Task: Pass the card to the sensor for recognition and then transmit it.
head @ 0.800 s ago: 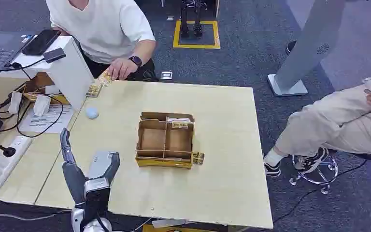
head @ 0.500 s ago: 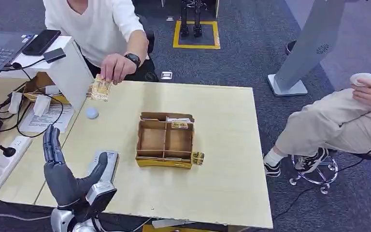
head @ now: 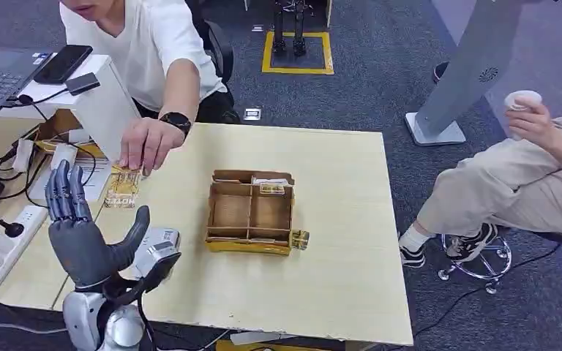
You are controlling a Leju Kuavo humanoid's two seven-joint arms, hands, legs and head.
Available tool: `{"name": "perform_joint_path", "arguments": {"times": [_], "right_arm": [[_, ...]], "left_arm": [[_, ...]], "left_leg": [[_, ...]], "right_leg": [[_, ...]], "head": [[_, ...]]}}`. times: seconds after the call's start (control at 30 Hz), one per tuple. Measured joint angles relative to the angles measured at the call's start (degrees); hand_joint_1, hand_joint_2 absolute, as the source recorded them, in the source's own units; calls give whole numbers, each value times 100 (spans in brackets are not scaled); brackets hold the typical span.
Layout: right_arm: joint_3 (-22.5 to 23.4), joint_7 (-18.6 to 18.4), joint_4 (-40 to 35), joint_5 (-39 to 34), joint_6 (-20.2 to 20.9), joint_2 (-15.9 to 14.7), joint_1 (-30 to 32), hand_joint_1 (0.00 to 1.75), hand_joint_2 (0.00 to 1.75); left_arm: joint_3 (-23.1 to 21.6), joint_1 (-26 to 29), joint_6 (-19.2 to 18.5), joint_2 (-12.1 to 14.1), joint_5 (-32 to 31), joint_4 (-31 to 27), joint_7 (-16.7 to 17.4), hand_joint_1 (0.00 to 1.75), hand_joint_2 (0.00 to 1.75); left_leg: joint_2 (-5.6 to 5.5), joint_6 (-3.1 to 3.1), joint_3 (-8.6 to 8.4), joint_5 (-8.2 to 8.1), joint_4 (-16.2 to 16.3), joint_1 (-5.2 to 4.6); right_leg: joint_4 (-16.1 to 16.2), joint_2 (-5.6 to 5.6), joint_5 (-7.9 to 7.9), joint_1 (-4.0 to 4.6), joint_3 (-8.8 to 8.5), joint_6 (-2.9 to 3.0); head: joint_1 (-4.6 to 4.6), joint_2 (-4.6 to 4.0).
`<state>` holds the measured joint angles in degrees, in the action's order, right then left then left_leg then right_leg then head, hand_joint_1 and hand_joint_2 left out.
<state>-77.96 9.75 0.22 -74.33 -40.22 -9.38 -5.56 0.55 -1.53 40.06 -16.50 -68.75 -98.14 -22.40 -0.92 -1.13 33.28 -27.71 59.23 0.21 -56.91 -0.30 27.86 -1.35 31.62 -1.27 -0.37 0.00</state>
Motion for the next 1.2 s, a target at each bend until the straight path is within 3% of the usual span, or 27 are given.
{"name": "perform_joint_path", "arguments": {"times": [0.17,0.57,0.6,0.63,1.2], "right_arm": [[-111,-13,0,74,0,31,-70,0,175],[-135,-11,0,72,0,83,-107,0,175],[-135,-11,0,68,0,85,-107,0,175],[-135,-11,0,61,0,87,-107,0,175],[-135,-4,0,15,0,98,-105,0,175]], "left_arm": [[149,-461,0,-4,-408,166,101,0,175],[199,-908,0,-48,-456,463,149,0,175],[199,-909,0,-48,-448,474,155,75,175],[199,-912,0,-48,-439,485,166,175,175],[199,-913,0,-52,158,490,-53,175,175]], "left_leg": [[0,0,0,0,0,0],[0,0,3,0,0,0],[0,0,3,0,0,0],[0,0,3,0,0,0],[1,0,4,-1,0,0]], "right_leg": [[-1,1,0,0,0,0],[0,2,0,0,3,0],[0,2,0,0,3,0],[0,2,0,0,3,0],[0,4,1,0,5,0]], "head": [[2,2],[0,2],[2,0],[0,0],[0,0]]}}
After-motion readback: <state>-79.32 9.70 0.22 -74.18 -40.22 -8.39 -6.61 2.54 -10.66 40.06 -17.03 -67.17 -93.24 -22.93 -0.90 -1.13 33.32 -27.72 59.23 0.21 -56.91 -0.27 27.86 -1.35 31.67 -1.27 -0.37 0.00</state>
